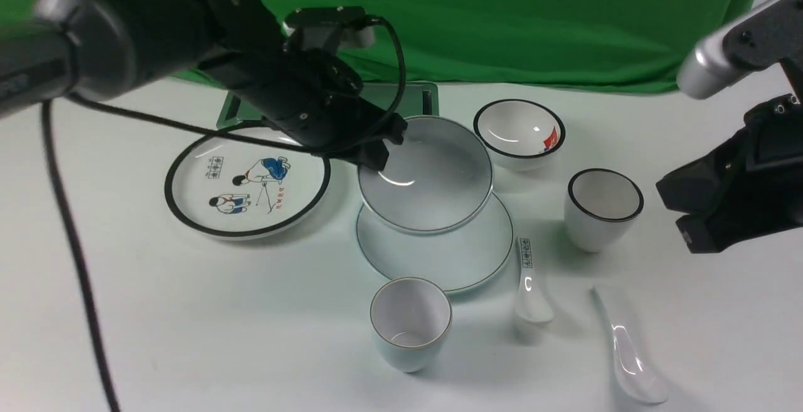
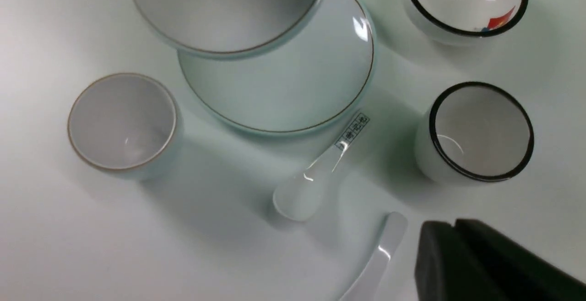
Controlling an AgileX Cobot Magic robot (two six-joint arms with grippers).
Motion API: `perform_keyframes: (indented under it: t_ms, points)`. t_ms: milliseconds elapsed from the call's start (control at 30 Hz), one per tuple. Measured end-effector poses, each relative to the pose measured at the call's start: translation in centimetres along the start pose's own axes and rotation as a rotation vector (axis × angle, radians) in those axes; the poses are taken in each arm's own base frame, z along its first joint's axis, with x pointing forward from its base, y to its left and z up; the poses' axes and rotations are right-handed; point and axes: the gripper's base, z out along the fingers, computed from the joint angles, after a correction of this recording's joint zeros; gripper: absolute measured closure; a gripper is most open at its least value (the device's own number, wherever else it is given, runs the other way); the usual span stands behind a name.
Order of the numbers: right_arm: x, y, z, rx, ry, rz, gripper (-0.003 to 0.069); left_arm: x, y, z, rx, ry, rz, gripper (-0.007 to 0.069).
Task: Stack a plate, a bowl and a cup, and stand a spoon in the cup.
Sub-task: Use the left arm to put the blue rice bowl into the blue large plate in the middle, then use the left arm to grab a blue teacup
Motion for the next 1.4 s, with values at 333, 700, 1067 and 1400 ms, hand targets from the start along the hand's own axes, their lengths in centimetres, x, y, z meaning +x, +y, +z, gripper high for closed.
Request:
perform_keyframes:
  t_ms: [333,700,1067,1400]
  points:
    - [0.0,0.0,0.0,0.004,0.001,-0.027,0.0588,0.3,2.3,6.9,0.027,0.13,-0.041,0.0622]
    - [-0.3,-0.1,0.0,0.015,-0.03,-0.046,0.0584,0.1,2.7,6.6,-0.025,0.144,0.016,0.0433]
    - [-0.2,-0.2,0.0,0.023,-0.024,-0.055,0.0565,-2.9,-3.0,-5.3,-0.135,0.181,0.191,0.0216]
    - [0.0,-0.2,0.0,0.021,0.003,-0.06,0.0548,5.6,-9.3,-1.3,-0.119,0.433,0.339,0.0235]
